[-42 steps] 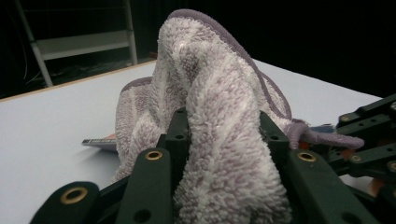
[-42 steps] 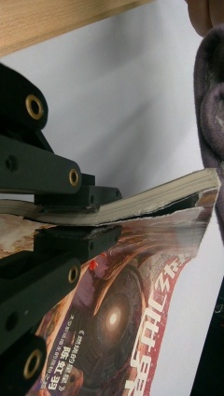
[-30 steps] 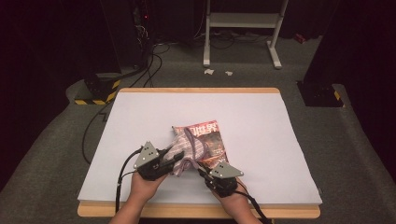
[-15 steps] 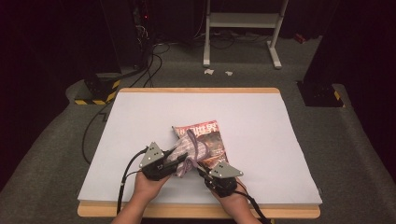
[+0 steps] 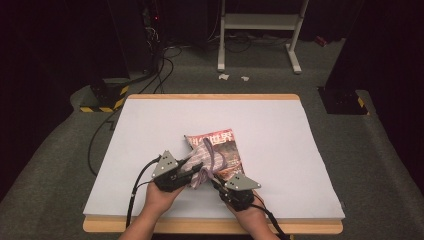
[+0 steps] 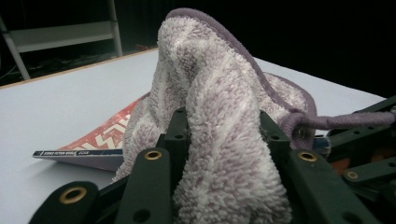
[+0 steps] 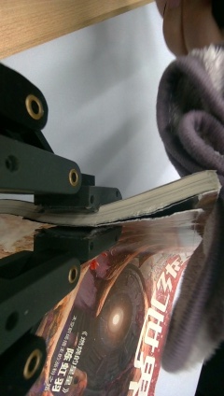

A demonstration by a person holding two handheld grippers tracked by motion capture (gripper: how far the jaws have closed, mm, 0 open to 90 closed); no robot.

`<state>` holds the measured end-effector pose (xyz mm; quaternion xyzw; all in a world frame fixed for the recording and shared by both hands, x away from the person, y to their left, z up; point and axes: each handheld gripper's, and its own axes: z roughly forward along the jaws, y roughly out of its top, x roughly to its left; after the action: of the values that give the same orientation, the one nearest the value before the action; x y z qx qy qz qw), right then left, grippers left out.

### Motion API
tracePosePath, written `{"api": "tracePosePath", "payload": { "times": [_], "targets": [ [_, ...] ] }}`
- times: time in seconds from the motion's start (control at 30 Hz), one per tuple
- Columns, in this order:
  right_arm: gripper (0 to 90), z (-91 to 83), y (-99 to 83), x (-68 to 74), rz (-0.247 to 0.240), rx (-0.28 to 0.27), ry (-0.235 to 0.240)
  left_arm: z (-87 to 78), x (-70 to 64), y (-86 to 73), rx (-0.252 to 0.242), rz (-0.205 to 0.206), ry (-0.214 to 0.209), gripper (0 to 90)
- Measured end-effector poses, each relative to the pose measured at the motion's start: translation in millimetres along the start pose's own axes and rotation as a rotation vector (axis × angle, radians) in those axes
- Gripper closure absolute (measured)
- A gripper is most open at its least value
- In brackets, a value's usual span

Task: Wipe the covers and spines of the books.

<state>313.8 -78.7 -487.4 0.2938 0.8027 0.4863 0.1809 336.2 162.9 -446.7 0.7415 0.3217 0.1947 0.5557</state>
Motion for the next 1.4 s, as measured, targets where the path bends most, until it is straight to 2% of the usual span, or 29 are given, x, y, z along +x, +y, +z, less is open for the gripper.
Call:
{"api": "tracePosePath", "payload": {
  "times": [0.27, 0.57, 1.0, 1.3, 1.4],
  "targets": [
    [82.2, -0.1, 1.0, -1.6, 0.016, 0.001, 0.006, 8.3, 13.2, 0.0, 0.020, -0.013, 0.014, 64.3],
    [82.2, -0.3, 1.8, -1.1, 0.008, 0.003, 0.002, 13.7, 31.0, -3.1, 0.046, -0.025, 0.047, 64.2],
    [82.1, 0.3, 2.8, -0.1, 0.001, 0.002, 0.003, 24.1, 62.3, -15.2, 0.062, -0.044, 0.119, 64.0],
    [82.1, 0.2, 3.0, -1.7, 0.004, -0.002, 0.009, 35.6, 86.4, -23.6, 0.068, -0.075, 0.175, 64.1],
    [82.1, 0.3, 3.2, -1.8, 0.003, -0.001, 0.010, 39.6, 96.4, -28.1, 0.075, -0.102, 0.195, 64.3]
  ]
}}
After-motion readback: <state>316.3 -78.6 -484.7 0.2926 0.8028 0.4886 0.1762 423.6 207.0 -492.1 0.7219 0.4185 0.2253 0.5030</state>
